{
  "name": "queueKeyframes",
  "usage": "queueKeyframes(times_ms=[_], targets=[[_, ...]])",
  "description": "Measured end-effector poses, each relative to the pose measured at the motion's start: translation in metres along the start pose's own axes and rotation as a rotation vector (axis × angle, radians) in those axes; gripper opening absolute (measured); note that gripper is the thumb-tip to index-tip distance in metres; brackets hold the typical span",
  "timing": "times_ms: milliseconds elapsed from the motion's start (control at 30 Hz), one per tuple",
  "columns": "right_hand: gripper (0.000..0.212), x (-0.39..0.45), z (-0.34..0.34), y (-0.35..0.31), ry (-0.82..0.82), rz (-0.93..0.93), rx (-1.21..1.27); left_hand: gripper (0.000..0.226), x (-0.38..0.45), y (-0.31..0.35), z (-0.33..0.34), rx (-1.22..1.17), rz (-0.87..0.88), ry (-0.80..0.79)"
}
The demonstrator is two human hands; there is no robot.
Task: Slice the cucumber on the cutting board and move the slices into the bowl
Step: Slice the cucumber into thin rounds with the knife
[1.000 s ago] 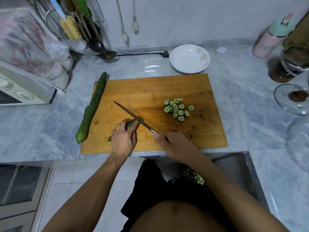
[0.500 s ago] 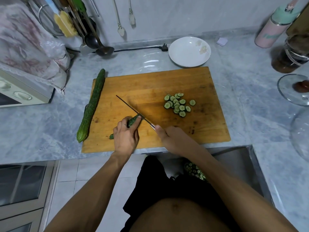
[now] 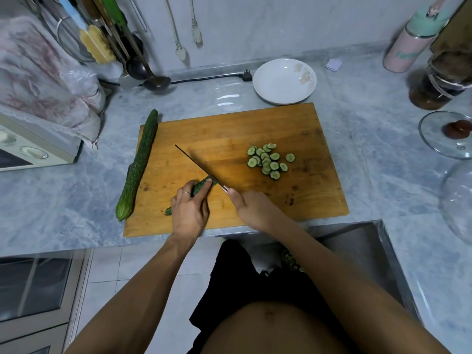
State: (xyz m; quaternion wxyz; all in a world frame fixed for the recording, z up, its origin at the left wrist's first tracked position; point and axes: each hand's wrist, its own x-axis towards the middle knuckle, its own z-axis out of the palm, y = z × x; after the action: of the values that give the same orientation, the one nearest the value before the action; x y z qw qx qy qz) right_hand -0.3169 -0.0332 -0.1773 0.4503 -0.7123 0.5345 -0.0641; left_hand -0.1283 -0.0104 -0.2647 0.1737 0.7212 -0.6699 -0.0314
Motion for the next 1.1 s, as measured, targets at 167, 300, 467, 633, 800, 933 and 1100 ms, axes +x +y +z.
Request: queueKeyframes(times_ms=[167,300,467,633,800,933,1100], targets=[[0.065,0.000,-0.010,0.005,0.051,0.035,0.053,0.041,0.000,-0.001,-0.001,-0.025,0.008,0.014],[0.066,-0.007,-0.017,0.007,0.048,0.022,0.060,0.040,-0.001,-0.004,0.002,-0.031,0.015,0.023],[0.062,-0.021,-0.016,0.004,0.015,-0.059,0.033,0.040,-0.002,-0.007,0.006,-0.029,0.027,0.027],[0.061,-0.025,-0.008,0.003,0.025,-0.105,-0.023,0.038,0.000,-0.010,0.005,-0.023,0.036,0.009],[0.062,-0.023,-0.006,0.003,0.006,-0.090,0.004,0.039,0.001,-0.012,0.005,-0.032,0.054,-0.013],[0.062,-0.021,-0.002,0.002,0.003,-0.086,0.018,0.038,0.002,-0.012,0.005,-0.032,0.053,-0.006],[0.064,-0.016,0.001,-0.002,-0.016,-0.055,0.032,0.040,0.000,-0.014,0.008,-0.018,0.051,-0.004]])
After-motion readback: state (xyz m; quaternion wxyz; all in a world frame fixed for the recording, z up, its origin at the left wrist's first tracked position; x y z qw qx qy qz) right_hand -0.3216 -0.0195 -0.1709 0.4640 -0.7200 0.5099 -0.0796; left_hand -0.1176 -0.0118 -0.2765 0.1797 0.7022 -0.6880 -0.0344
